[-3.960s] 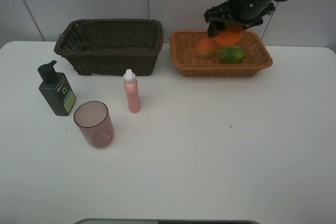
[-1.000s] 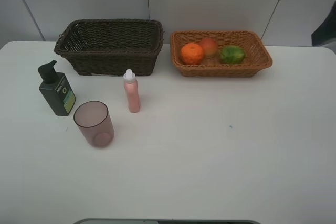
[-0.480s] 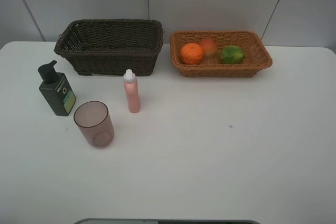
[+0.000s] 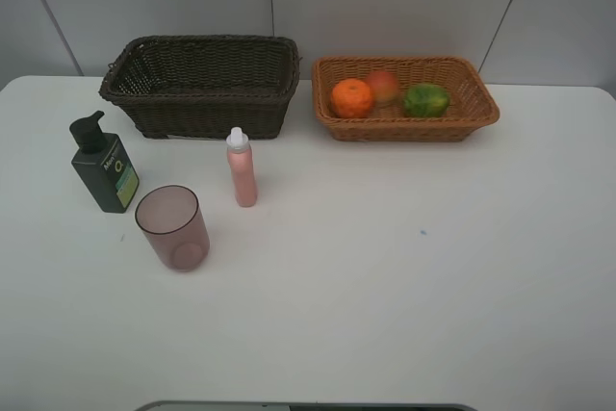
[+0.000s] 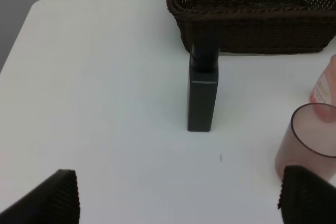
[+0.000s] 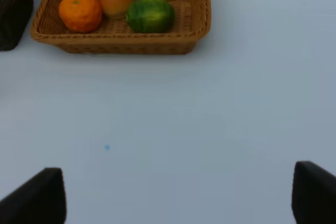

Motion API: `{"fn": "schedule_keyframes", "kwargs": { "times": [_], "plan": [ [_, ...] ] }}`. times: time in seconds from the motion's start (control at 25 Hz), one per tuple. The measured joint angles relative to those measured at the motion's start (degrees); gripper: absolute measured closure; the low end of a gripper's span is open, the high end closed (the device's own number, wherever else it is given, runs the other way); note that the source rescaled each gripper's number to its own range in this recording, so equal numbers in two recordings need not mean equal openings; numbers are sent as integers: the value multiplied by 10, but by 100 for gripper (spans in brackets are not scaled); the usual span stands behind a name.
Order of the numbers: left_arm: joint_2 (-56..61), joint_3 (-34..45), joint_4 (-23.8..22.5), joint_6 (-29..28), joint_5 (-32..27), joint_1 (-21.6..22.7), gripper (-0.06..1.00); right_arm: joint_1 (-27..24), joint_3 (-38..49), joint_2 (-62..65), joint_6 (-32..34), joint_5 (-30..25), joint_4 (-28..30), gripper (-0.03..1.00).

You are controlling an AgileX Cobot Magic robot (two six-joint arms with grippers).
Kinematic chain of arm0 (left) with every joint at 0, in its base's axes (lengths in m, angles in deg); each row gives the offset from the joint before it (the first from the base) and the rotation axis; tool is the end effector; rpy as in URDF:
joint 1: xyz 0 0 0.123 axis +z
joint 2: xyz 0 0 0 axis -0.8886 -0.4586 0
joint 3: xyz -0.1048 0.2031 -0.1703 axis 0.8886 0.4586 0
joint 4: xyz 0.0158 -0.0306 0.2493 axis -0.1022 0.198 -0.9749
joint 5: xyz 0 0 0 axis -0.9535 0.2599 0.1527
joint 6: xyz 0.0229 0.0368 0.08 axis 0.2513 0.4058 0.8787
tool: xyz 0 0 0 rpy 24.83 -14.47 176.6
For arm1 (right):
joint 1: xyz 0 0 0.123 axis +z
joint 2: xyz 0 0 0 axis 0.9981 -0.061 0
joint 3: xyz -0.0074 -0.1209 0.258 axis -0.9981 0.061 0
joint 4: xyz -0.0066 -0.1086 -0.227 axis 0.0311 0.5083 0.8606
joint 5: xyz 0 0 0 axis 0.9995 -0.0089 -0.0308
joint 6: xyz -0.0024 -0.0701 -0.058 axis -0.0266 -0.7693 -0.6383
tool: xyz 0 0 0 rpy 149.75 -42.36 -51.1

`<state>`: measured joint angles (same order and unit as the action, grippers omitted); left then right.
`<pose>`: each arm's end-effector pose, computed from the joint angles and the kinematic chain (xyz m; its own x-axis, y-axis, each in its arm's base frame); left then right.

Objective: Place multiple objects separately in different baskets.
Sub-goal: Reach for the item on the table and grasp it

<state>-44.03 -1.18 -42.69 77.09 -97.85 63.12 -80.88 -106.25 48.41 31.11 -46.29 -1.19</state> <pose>-0.0068 -0.0008 0.2775 -0.4523 -0.0081 -0.8918 -0.0015 1.0000 -0.0082 -0.0005 -0.0034 0.3140 -0.5301 0.0102 -0.8479 -0.0344 0.9988 0.0335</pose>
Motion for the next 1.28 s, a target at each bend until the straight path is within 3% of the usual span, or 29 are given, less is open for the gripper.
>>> {"fn": "schedule_keyframes", "kwargs": {
  "times": [0.44,0.68,0.88,1.16,1.28],
  "plan": [
    [0,0,0,0,0,0,-4,0,57,88,0,6,-8,23],
    [0,0,-1,0,0,0,-4,0,57,88,58,6,47,23],
    [0,0,-1,0,0,0,-4,0,57,88,64,8,69,23],
    [0,0,-1,0,0,0,-4,-1,57,88,36,11,79,23],
    [0,0,-1,0,0,0,-4,-15,57,88,-9,15,62,23]
  ]
}}
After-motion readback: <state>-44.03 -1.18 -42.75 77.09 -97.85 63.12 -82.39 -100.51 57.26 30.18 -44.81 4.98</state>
